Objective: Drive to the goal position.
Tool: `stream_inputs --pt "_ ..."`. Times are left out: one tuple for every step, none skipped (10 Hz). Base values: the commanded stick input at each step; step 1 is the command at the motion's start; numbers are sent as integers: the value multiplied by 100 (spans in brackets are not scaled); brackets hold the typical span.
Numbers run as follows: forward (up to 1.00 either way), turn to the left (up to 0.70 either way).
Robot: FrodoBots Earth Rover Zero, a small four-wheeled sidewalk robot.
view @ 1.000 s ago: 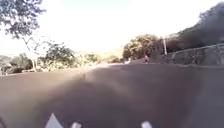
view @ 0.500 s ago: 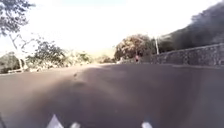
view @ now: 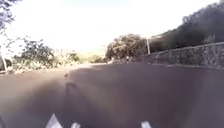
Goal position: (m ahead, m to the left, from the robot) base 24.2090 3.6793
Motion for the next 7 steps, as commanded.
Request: stream_inputs --pt "85 0" --pt "85 0" --pt "85 0" --pt "85 0" --pt "85 0" --pt "85 0" --pt "85 0"
